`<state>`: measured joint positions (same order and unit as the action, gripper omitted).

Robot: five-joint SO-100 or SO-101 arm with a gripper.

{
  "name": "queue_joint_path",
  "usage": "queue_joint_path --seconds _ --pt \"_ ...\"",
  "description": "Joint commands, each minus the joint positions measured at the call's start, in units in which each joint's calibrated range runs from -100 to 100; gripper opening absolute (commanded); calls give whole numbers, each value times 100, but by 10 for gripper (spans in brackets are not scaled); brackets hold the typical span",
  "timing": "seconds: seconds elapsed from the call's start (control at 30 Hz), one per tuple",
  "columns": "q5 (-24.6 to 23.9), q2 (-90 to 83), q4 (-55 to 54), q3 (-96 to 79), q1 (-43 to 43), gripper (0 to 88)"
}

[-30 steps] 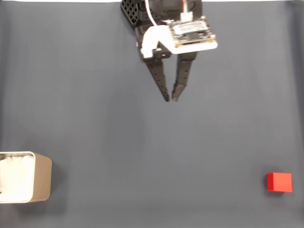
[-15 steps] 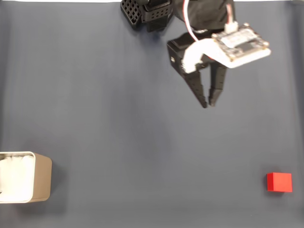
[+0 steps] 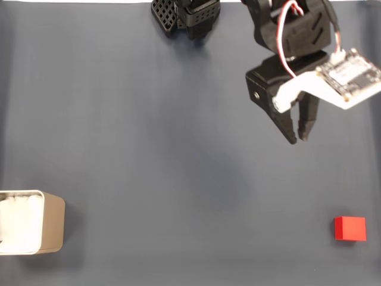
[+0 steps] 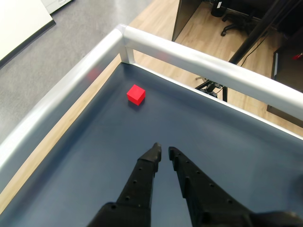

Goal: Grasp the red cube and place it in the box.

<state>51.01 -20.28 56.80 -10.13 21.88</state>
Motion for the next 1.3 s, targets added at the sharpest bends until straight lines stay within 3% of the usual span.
queue_joint_path --seconds 0.0,1.27 --pt "78 43 -221 264 63 39" --pt "-20 3076 -770 2527 383 210"
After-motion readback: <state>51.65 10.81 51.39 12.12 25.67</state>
